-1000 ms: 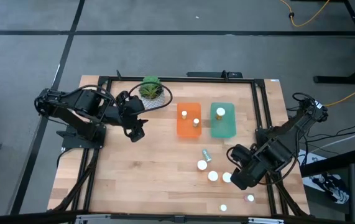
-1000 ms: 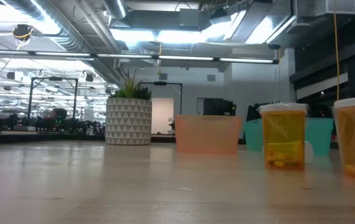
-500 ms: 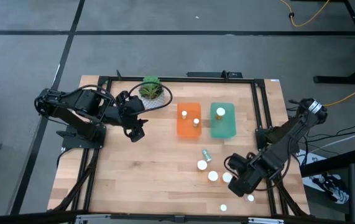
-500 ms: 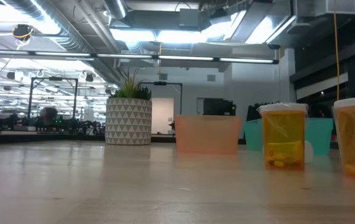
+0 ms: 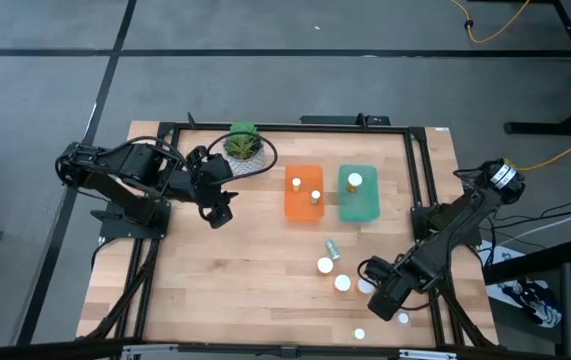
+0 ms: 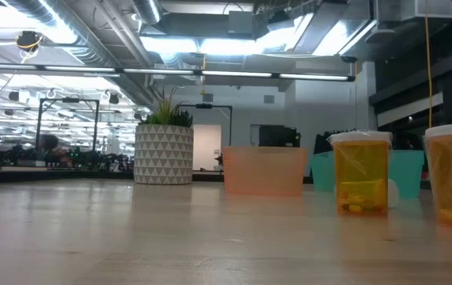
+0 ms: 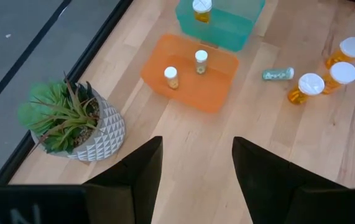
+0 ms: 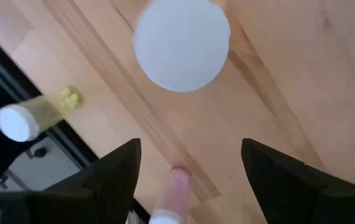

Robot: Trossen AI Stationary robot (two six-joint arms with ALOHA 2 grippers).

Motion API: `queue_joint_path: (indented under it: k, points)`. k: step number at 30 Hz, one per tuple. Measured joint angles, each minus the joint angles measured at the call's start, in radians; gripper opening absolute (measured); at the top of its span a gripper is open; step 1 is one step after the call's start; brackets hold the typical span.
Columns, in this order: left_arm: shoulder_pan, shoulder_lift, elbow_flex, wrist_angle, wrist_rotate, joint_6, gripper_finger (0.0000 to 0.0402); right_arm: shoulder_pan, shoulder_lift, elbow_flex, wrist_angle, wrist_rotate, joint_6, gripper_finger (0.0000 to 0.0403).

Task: Pick and place medicine bottles into bin by pill shape (circle, oval)
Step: Put the large orange bottle into the green bin

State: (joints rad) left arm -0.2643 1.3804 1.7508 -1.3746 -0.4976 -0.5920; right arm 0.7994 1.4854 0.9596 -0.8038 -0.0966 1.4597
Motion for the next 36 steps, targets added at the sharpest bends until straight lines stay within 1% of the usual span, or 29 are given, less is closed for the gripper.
queue_joint_path:
  k: [3, 6, 14, 21, 36]
  points:
    - [0.000, 0.000, 0.000, 0.000, 0.000, 0.000, 0.0187, 0.000, 0.017, 0.003, 0.005, -0.011, -0.009, 0.0280]
    - [0.000, 0.000, 0.000, 0.000, 0.000, 0.000, 0.0187, 0.000, 0.037, 0.017, 0.034, -0.010, -0.060, 0.0280]
    - [0.000, 0.000, 0.000, 0.000, 0.000, 0.000, 0.0187, -0.037, 0.125, 0.019, 0.023, -0.009, -0.181, 0.0280]
    - [0.000, 0.000, 0.000, 0.000, 0.000, 0.000, 0.0187, -0.073, 0.145, 0.019, 0.042, -0.002, -0.234, 0.0280]
    - [0.000, 0.000, 0.000, 0.000, 0.000, 0.000, 0.0187, -0.090, 0.145, 0.019, 0.088, 0.117, -0.265, 0.0280]
